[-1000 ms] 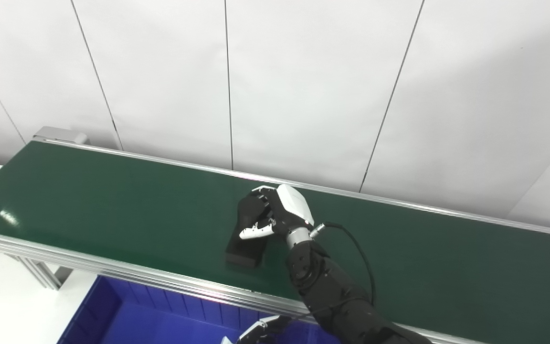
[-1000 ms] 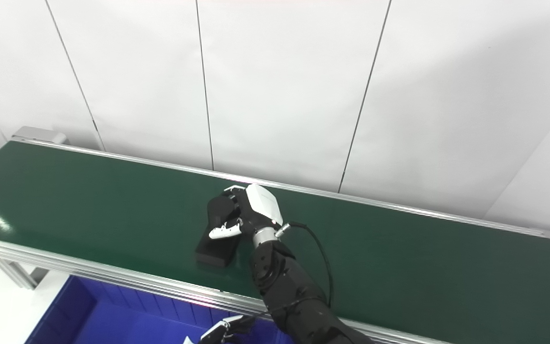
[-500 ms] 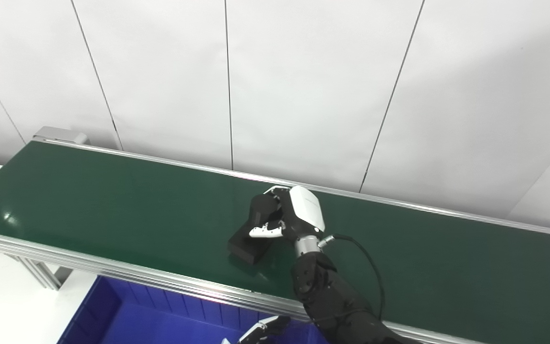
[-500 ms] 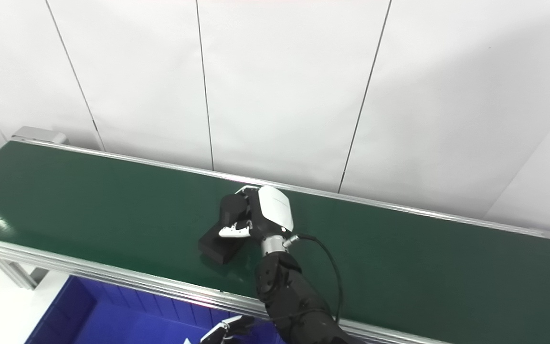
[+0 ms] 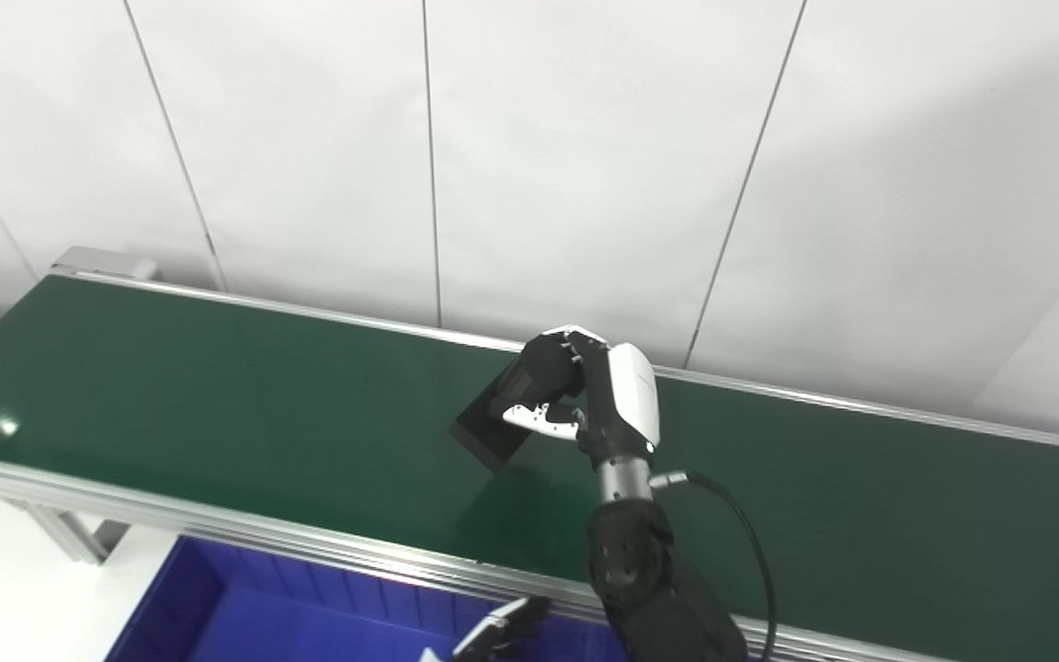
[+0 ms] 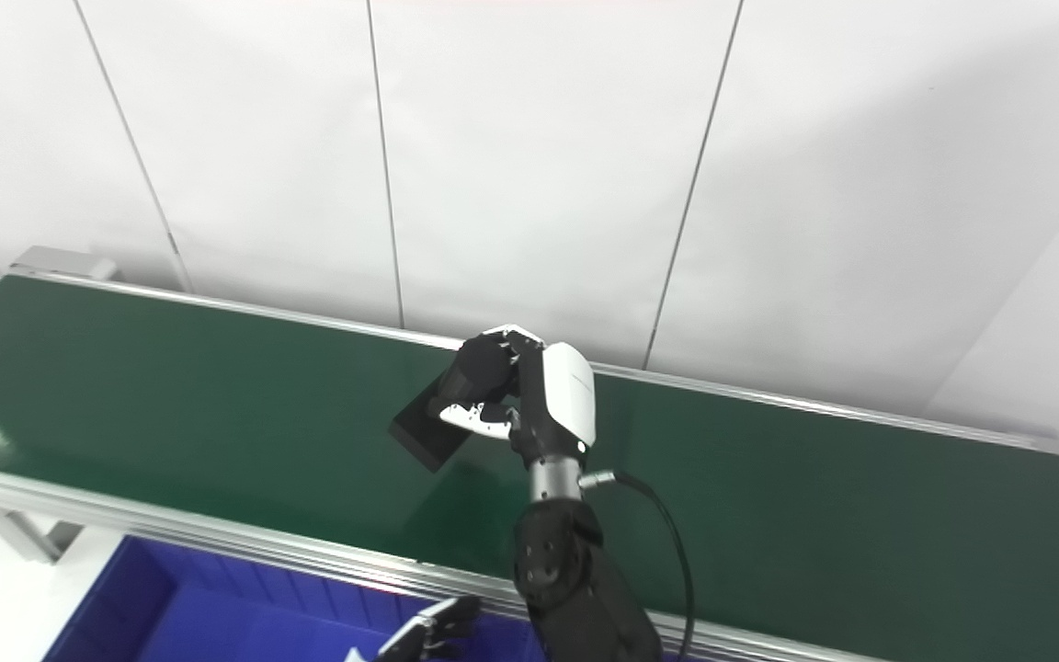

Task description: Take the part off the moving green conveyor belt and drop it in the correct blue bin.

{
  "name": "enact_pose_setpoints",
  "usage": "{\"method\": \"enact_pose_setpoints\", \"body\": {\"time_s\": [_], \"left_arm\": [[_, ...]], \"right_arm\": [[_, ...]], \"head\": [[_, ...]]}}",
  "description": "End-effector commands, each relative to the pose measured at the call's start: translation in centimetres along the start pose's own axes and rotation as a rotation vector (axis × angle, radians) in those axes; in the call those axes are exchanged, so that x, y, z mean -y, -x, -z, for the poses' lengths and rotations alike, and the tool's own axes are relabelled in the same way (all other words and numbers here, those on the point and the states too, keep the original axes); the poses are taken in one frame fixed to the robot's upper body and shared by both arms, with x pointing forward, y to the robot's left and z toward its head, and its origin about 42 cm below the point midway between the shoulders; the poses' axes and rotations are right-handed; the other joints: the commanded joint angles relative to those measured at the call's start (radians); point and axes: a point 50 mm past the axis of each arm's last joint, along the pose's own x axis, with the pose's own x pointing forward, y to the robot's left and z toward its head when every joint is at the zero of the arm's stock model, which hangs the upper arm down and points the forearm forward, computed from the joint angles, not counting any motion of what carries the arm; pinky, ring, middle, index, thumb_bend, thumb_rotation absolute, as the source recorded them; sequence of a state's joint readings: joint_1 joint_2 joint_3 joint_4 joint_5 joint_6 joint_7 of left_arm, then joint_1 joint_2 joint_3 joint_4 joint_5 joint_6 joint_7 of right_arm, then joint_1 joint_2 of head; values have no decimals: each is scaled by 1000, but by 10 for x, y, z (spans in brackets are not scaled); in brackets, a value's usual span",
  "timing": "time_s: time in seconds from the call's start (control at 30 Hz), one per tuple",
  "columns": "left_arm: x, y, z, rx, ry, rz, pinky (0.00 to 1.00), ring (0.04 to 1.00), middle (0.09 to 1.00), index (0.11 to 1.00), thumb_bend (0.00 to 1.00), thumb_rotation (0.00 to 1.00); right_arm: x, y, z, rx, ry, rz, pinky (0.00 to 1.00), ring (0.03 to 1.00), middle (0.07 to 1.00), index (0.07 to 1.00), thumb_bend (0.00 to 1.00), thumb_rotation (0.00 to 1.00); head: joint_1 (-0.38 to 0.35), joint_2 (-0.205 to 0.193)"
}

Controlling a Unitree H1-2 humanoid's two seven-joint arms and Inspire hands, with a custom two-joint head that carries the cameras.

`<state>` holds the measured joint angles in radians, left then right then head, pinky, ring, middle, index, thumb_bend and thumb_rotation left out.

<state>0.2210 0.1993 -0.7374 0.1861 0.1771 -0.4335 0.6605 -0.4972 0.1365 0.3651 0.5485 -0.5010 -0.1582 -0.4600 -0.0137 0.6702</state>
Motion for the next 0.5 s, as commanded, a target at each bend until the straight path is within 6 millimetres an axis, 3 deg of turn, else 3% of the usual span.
{"method": "enact_pose_setpoints", "body": {"time_s": [0.0,0.17,0.27,0.47], "left_arm": [[-1,-4,-11,73,17,-12,723,792,828,828,733,388],[-8,-1,-15,75,25,-11,750,801,827,826,710,363],[-12,1,-16,69,32,-9,757,803,824,823,716,348],[-25,3,-20,62,51,0,784,827,839,846,742,359]], "right_arm": [[22,-1,-14,38,-17,41,333,381,475,565,502,0],[60,35,-19,39,-58,79,316,376,490,567,500,0],[74,50,-22,36,-38,85,309,373,497,566,500,0],[107,92,-21,-23,-40,46,299,368,492,565,500,0]], "head": [[-6,4],[-29,52],[-31,60],[-71,145]]}}
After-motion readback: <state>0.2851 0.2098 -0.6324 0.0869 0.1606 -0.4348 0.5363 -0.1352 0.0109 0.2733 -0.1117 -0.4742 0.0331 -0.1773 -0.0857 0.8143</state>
